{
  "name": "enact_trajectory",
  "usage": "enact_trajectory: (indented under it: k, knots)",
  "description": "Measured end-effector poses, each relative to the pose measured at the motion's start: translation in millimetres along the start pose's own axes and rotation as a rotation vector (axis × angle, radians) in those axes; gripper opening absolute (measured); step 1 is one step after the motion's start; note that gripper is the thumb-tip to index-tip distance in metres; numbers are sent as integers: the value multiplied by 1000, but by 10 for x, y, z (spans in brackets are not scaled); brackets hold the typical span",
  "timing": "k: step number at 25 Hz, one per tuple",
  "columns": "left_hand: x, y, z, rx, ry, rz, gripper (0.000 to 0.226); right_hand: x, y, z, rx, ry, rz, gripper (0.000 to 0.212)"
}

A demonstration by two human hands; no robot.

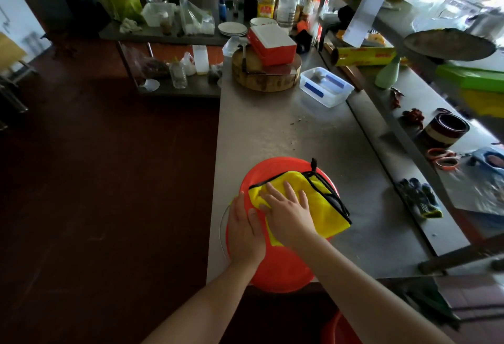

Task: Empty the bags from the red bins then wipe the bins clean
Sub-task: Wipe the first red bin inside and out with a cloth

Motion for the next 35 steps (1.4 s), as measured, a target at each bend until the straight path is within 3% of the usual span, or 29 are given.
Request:
enact_trajectory:
  k: [5, 10, 18, 30, 35]
  knots:
    - [-24, -36, 17, -13, -7, -24, 64, -565, 66, -16, -50, -16, 13, 80]
    - [-26, -54, 14, -4, 15, 1, 68, -214, -56, 15, -44, -2, -42, 47]
    - [-31, -76, 48, 24, 46, 18, 59, 549, -344, 181, -9, -54, -151, 44]
    - [-57, -95, 68, 63, -5, -25, 57, -655, -82, -19, -38, -16, -52, 58]
    - [50, -149, 164, 421, -10, -183, 62, -473, -178, 57, -36, -20, -71, 49]
Point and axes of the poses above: each hand's wrist, its own x-axis towards the middle knuckle, its own z-axis out of the back of the hand, y = z × x, the point moved 4 cm from there along x, towards the middle knuckle, and after that the axes turned 13 degrees about z, right-handed, at the moved point
